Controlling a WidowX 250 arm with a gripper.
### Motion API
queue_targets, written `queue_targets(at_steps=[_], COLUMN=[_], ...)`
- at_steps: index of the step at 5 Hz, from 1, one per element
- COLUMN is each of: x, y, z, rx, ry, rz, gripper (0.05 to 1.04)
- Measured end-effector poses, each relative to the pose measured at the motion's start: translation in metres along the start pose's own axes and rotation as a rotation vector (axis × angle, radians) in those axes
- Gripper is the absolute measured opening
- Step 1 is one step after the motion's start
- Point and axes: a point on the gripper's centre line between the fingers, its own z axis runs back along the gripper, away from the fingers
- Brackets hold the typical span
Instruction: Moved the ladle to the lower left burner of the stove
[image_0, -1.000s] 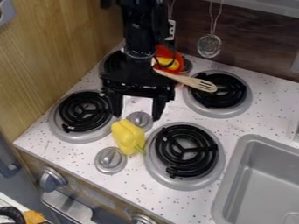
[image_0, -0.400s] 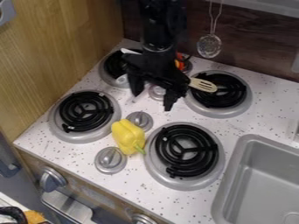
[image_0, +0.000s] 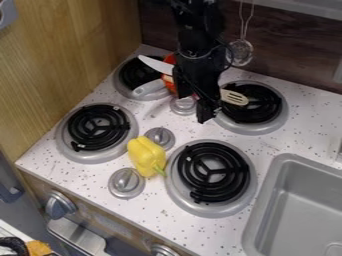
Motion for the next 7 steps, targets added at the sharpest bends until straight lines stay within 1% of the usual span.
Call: queue_targets(at_steps=[1, 2, 3, 4, 5, 6, 7], x=[0.013, 0.026, 0.040, 0.050, 0.058, 0.063, 0.068], y=[0.005, 0.009, 0.015, 0.025, 0.027, 0.033, 0.035], z=[-0.010, -0.013, -0.022, -0.030, -0.041, -0.047, -0.060], rx=[-0.010, 0.029, 0.061, 0.094, 0.075, 0.079, 0.057], ry=[-0.016, -0.019, 0.007, 0.009, 0.002, -0.022, -0.028], rz=[-0.241, -0.401, -0.487, -0.564, -0.628, -0.677, -0.718], gripper=[1.001, 1.001, 1.001, 1.001, 1.001, 1.001, 1.001])
